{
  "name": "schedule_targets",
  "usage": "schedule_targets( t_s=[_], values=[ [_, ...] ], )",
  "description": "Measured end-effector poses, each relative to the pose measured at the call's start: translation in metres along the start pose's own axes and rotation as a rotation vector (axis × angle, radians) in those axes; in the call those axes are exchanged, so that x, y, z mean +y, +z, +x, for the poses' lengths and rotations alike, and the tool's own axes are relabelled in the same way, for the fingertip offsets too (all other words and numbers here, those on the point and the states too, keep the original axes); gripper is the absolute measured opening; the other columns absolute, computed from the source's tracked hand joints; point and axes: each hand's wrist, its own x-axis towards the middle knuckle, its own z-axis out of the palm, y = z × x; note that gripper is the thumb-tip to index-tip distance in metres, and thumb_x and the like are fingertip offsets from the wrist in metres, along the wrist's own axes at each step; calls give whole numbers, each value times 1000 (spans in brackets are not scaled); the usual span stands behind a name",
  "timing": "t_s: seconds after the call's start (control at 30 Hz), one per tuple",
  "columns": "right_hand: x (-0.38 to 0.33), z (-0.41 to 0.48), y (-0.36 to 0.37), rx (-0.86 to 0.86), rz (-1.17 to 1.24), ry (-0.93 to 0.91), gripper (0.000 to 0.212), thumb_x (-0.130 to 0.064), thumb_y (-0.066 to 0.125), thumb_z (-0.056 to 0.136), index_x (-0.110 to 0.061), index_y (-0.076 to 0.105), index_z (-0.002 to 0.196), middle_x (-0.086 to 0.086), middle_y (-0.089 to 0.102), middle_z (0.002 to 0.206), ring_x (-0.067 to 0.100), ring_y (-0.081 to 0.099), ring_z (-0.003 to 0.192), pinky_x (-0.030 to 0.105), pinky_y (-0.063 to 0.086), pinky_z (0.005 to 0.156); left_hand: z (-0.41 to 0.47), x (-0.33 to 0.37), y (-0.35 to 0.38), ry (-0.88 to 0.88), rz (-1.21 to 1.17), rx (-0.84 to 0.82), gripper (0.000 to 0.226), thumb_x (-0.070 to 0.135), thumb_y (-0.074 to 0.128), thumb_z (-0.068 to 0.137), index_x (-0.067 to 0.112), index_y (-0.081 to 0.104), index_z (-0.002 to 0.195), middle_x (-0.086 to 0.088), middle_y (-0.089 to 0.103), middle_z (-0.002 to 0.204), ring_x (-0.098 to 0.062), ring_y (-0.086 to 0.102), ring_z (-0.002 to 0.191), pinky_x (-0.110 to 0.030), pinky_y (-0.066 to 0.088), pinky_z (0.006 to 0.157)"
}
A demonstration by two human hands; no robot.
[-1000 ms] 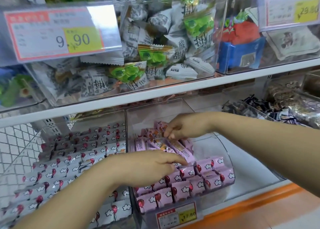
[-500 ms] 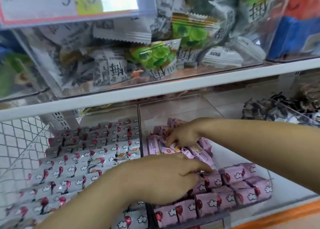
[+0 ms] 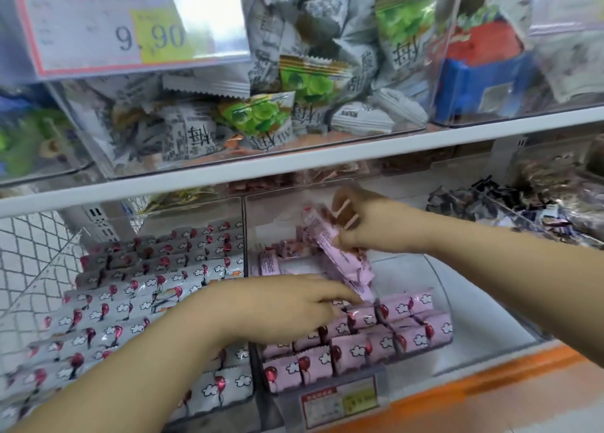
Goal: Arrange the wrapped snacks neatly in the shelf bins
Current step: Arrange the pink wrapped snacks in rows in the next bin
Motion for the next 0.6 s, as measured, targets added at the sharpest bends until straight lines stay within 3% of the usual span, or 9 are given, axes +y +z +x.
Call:
schedule_targets(
  t_s=[0.07,0.1,0.17,0.27,0.33,0.43,0.5,0.57,0.6],
  values=[
    [1,-18,-8,73,97,4,65,-7,65,76,-23,33,132,16,62,91,16,54,65,28,45,55,-2,2,0,-71,-37,2,39,31,34,100,48,36,135,19,47,133,8,52,86,-11,39,78],
    [2,-25,-10,76,127,-2,78,-5,63,75,-27,25,140,19,62,87,13,51,57,27,43,50,-3,3,1,-82,-46,-4,37,34,35,99,51,36,133,22,55,113,7,52,68,-11,41,66],
    [4,-35,-13,56,142,-8,83,-2,61,75,-30,23,143,19,64,83,7,48,47,20,40,45,-1,0,1,-125,-77,4,36,35,39,98,51,36,131,15,56,78,-1,41,46,-17,37,49],
    [6,-45,-14,54,67,-6,62,-8,64,76,-21,37,131,4,63,84,6,53,58,16,41,50,3,-3,-1,-157,-75,29,36,40,44,95,44,34,130,0,63,96,-13,47,58,-26,40,58],
    [6,-50,-14,61,26,-13,54,-16,68,78,-20,40,124,-4,60,86,1,52,61,13,38,51,5,-5,-2,-200,-113,44,38,38,44,95,39,35,131,1,58,93,-14,47,59,-27,39,59],
    [4,-53,-15,48,-44,-36,48,-35,75,75,-19,45,109,-4,62,86,3,53,65,14,39,52,8,-5,-9,-245,-173,76,33,36,42,95,39,41,128,0,52,90,-10,40,59,-25,34,57],
    [2,-53,-10,9,-93,-40,43,-45,75,73,-24,47,97,-5,60,81,7,52,66,15,37,52,11,-3,-13,-263,-192,104,33,32,42,95,37,46,127,0,57,104,-11,48,76,-27,38,69],
    [-3,-53,-4,-64,-138,-34,34,-52,69,75,-30,46,85,-9,53,71,4,48,60,14,33,48,15,-5,-14,-272,-278,135,28,22,44,94,34,54,117,0,59,111,-11,49,83,-28,38,74],
    [-5,-52,-2,-111,-165,-28,34,-56,64,78,-27,48,85,-10,51,69,3,47,59,16,34,49,16,-4,-15,-275,-341,149,26,17,44,92,33,57,108,0,59,104,-10,48,79,-27,37,72]
  ],
)
